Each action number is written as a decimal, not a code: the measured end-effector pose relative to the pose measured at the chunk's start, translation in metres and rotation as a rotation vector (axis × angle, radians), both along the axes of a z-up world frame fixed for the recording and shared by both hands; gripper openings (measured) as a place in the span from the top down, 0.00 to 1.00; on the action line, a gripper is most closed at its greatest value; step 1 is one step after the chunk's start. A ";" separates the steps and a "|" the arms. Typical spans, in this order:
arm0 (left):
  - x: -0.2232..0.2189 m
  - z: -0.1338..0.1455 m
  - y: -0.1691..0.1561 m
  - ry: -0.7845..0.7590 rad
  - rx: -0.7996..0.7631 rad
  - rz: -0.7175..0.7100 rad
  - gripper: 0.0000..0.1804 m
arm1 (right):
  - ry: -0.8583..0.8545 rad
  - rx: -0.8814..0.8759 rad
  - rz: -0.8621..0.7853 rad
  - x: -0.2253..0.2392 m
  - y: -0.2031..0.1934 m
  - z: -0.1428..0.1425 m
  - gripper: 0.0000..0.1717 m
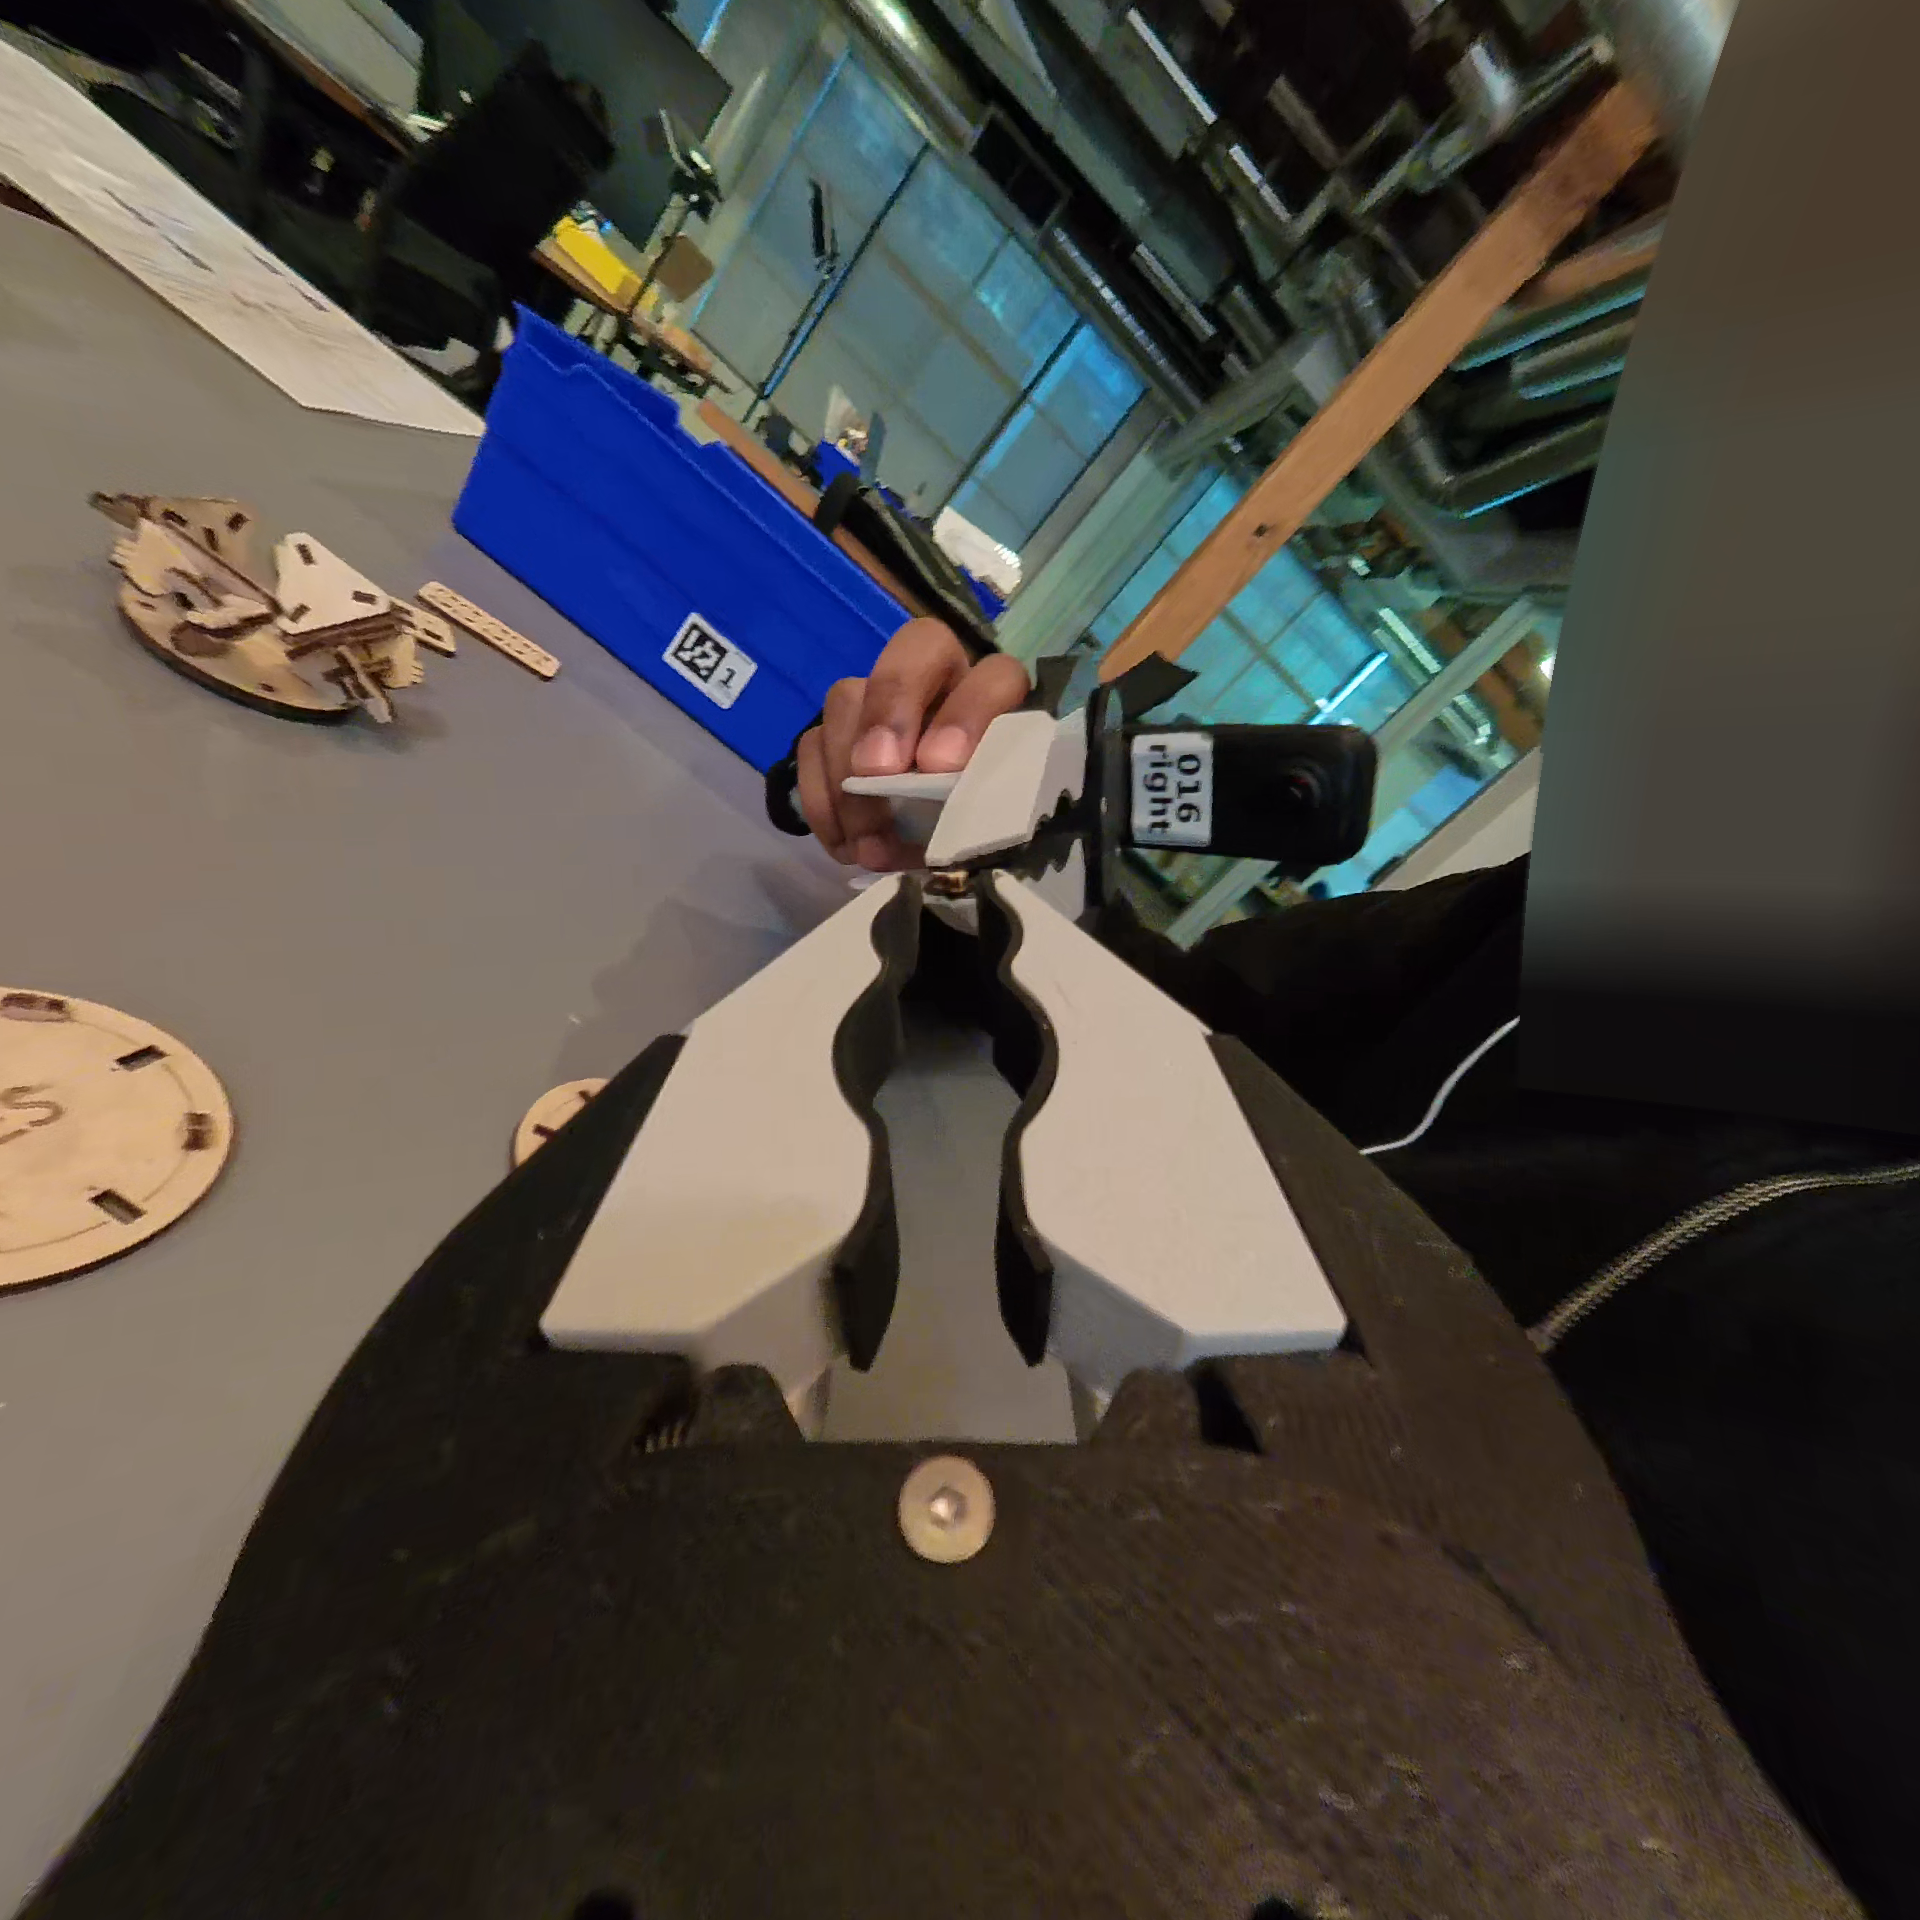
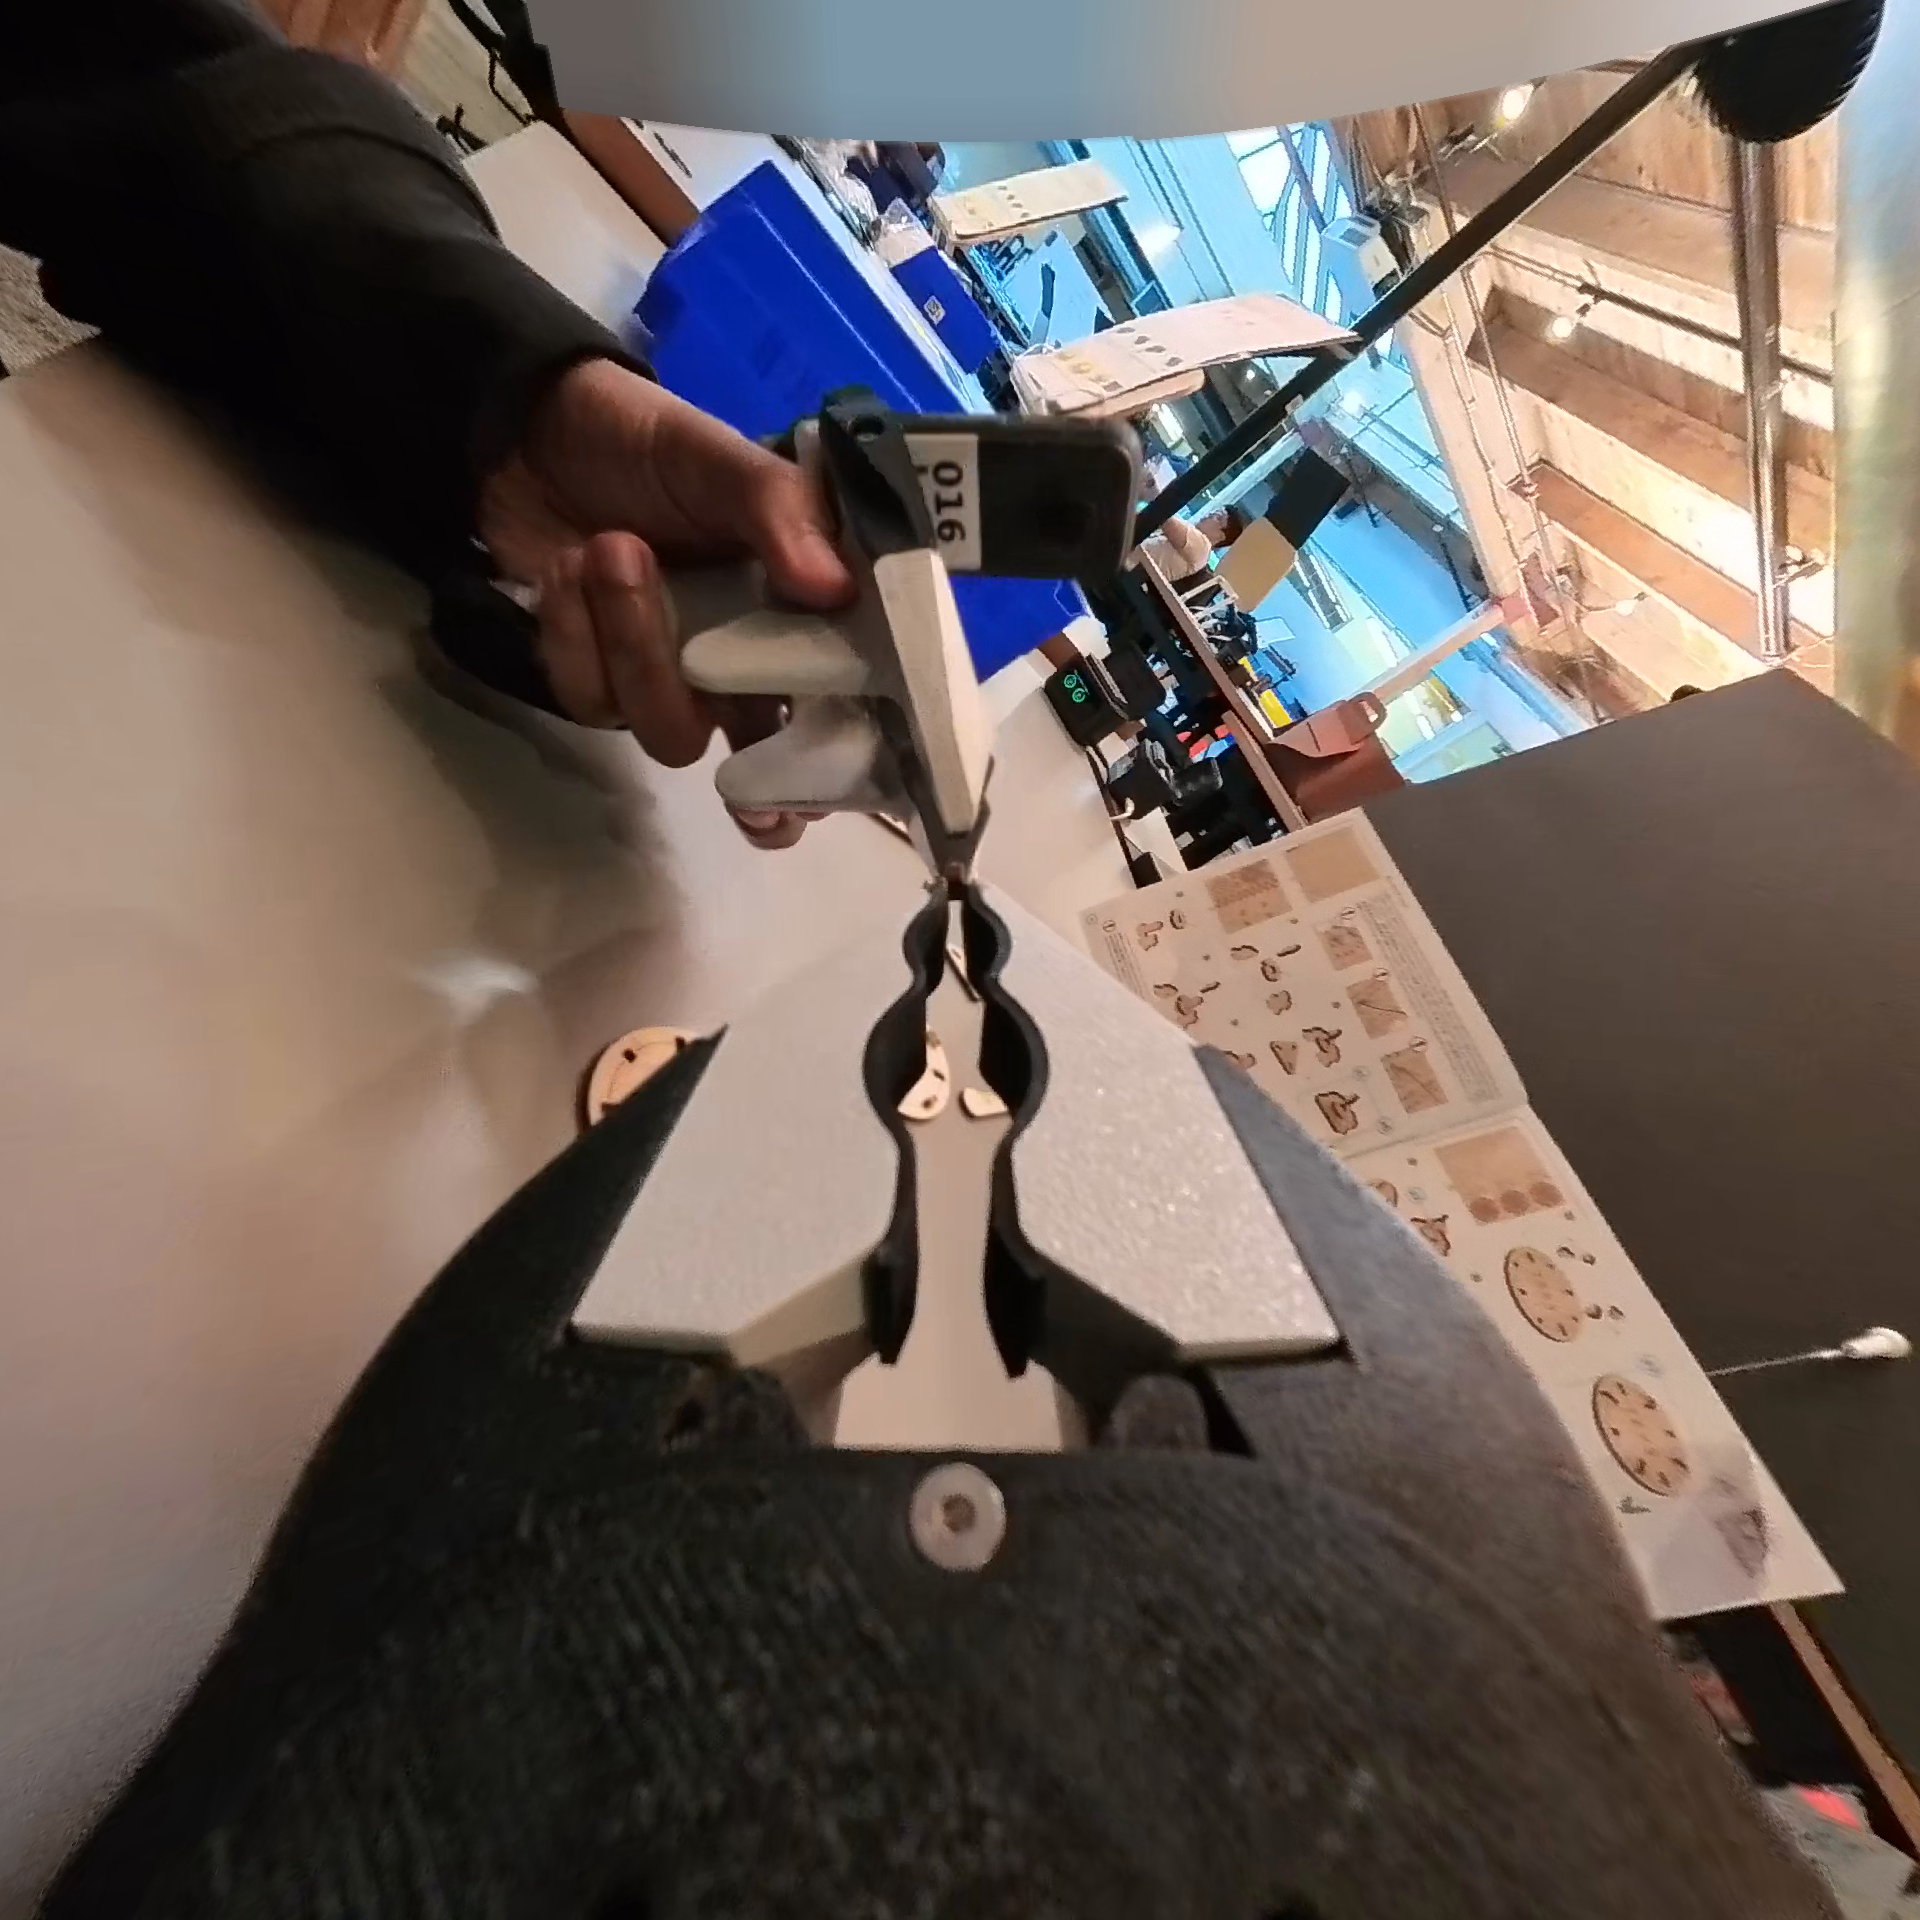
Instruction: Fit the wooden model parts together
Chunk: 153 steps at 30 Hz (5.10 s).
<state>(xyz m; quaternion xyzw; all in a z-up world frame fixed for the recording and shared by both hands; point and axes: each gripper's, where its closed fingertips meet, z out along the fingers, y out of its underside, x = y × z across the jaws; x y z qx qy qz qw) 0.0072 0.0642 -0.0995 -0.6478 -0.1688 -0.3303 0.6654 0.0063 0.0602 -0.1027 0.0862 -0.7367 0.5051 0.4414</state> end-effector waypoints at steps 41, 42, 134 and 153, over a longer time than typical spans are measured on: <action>0.010 0.007 -0.001 -0.062 0.053 -0.098 1.00 | -0.100 -0.082 0.080 0.011 -0.004 0.006 1.00; 0.010 0.007 -0.002 -0.066 0.055 -0.101 1.00 | -0.101 -0.083 0.081 0.011 -0.004 0.006 1.00; 0.017 0.016 -0.005 -0.075 0.109 -0.143 1.00 | -0.347 -0.247 0.187 0.019 -0.005 0.013 0.90; 0.025 0.012 -0.002 -0.086 0.084 -0.189 1.00 | -0.243 -0.198 0.201 0.025 -0.006 0.017 0.99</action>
